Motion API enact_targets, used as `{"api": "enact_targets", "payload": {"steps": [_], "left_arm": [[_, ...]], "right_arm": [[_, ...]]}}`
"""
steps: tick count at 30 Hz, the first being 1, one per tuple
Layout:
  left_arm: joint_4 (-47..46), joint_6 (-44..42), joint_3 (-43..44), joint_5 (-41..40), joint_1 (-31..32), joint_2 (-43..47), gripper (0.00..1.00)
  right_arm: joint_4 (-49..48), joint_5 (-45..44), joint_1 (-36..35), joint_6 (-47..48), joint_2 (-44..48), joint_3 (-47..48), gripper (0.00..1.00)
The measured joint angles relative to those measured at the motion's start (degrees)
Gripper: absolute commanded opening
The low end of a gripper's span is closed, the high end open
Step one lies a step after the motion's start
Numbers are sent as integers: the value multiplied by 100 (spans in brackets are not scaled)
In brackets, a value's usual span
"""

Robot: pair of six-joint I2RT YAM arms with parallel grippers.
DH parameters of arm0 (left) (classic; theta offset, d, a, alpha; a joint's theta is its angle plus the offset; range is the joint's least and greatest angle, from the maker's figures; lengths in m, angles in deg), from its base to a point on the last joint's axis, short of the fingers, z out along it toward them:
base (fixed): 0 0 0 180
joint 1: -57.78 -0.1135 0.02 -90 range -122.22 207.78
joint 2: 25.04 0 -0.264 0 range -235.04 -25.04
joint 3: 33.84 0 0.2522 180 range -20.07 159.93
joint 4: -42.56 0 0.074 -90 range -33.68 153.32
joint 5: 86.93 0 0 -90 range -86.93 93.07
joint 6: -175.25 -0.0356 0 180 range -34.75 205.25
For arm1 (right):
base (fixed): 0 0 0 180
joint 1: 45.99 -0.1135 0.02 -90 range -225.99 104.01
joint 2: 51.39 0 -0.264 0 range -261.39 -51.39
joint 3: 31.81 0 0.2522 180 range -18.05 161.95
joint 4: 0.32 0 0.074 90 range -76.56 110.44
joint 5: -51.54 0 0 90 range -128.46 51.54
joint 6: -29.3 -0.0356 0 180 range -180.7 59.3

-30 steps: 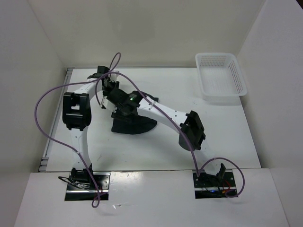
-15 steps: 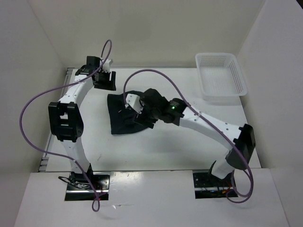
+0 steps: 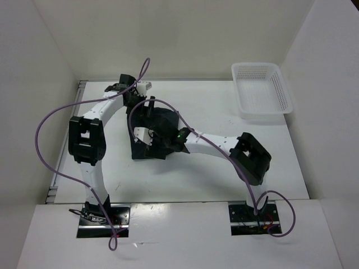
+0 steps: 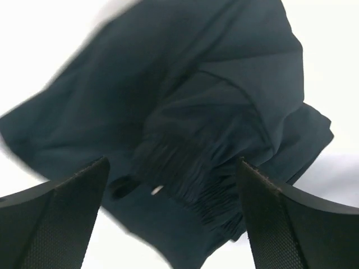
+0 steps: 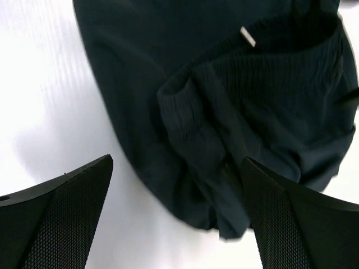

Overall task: Fold and stack the shorts
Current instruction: Fold the shorts

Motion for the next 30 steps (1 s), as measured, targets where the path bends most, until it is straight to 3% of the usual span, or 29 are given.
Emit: {"api": "enact_targets", "payload": {"steps": [3,6,11,16,19,20,25,26,30], "left_arm": [[13,4,0,144,46,-273,98],[17,17,0,146,37,-542,86],[68,22,0,98,33,-791,58],[96,9,4,83,33,-791,47],[118,-4,7,70,33,-791,29],[131,2,7,68,33,-791,26],[184,2,9,66,33,-791,13],[214,7,24,66,33,-791,9],[393,11,190,74,35,-791,5]], "right_arm": [[-256,68,0,63,-219,98,99],[-474,107,0,83,-398,247,99],[-798,68,0,98,-704,391,99],[-789,22,0,170,-1147,638,93],[-756,11,0,229,-1263,664,79],[-758,-4,0,247,-1270,664,70],[-772,-166,0,229,-1270,673,38],[-780,-210,0,232,-1270,673,26],[-796,-352,0,190,-1198,634,5]]}}
